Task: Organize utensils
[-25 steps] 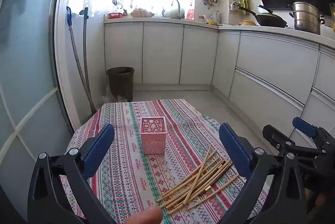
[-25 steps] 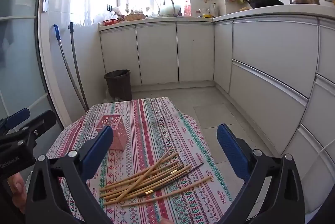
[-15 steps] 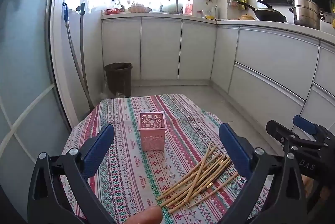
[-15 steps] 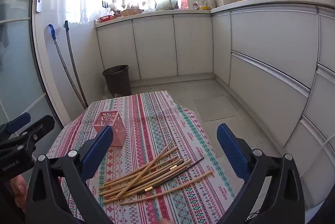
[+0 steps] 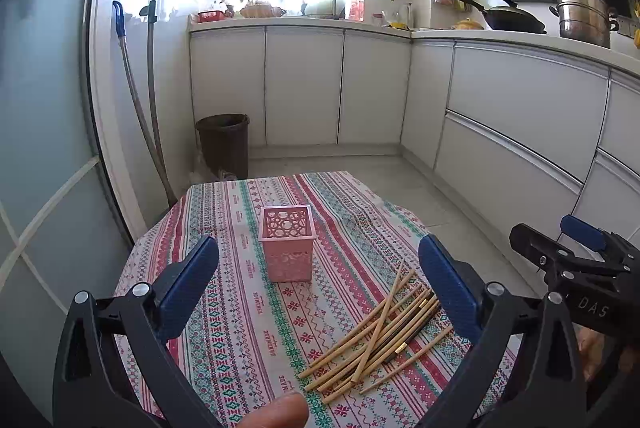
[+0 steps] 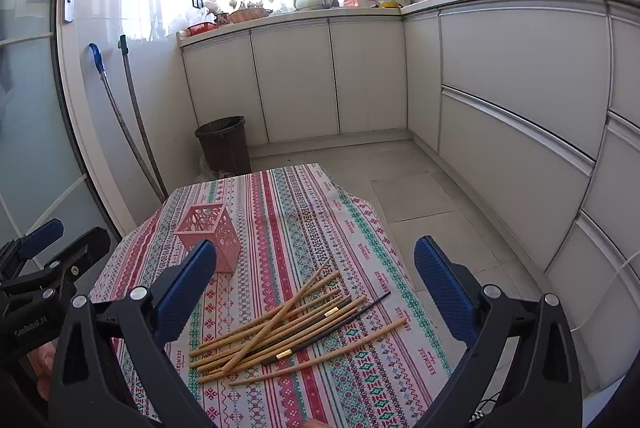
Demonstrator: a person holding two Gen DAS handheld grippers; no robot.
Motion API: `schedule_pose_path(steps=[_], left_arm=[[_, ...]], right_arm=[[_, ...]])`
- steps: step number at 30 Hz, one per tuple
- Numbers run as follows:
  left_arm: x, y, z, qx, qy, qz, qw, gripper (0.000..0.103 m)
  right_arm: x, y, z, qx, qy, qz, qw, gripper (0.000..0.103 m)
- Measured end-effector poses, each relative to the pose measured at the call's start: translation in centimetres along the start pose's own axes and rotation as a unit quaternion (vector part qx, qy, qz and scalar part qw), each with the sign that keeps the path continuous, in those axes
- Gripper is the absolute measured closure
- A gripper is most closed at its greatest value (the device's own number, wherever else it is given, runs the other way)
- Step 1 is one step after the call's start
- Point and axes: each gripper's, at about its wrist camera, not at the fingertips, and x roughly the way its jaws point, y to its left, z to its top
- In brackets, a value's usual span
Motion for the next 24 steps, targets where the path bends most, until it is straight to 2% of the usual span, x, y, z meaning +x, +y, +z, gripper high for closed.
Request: schedule_pose_path(steps=[24], left_arm=[[0.57, 0.01, 0.11, 0.001, 0.01, 0.003, 1.0, 0.007]], right_arm=[[0.77, 0.44, -0.57, -0.01, 0.015, 0.008, 1.0, 0.006]])
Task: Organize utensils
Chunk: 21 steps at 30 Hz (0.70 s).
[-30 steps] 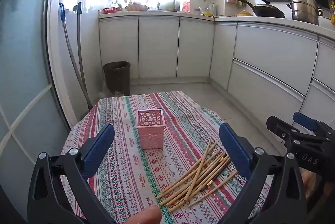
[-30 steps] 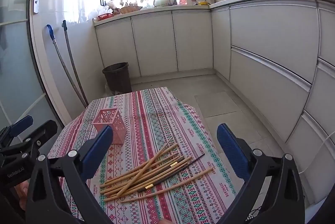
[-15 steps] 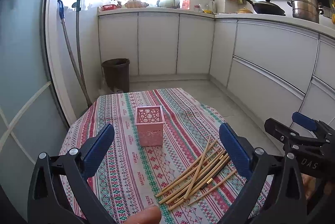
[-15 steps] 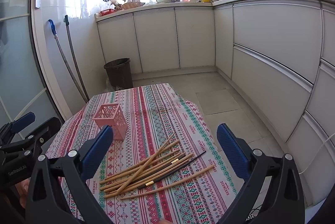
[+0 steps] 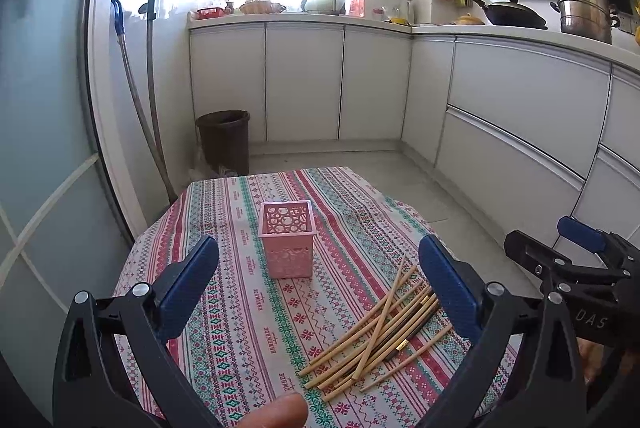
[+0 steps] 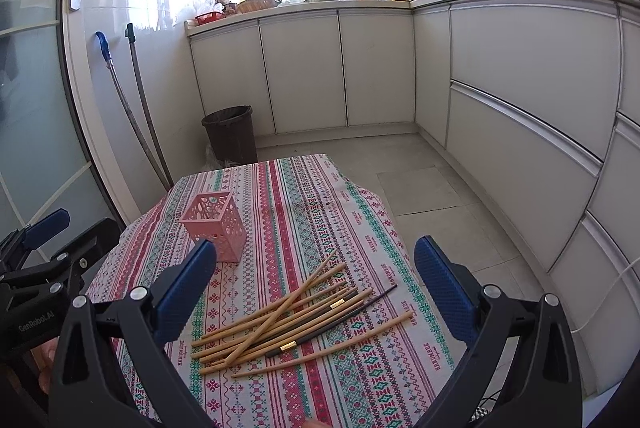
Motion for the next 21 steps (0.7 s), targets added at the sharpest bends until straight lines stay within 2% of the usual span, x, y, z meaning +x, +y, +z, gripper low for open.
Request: schedule_pose_path(steps=[21], left_arm=[[0.02, -0.02, 0.06, 0.0, 0.001, 0.001, 1.0, 0.007]], right_arm=[[0.03, 0.03, 0.02, 0.001, 0.002, -0.001, 1.0, 0.006]])
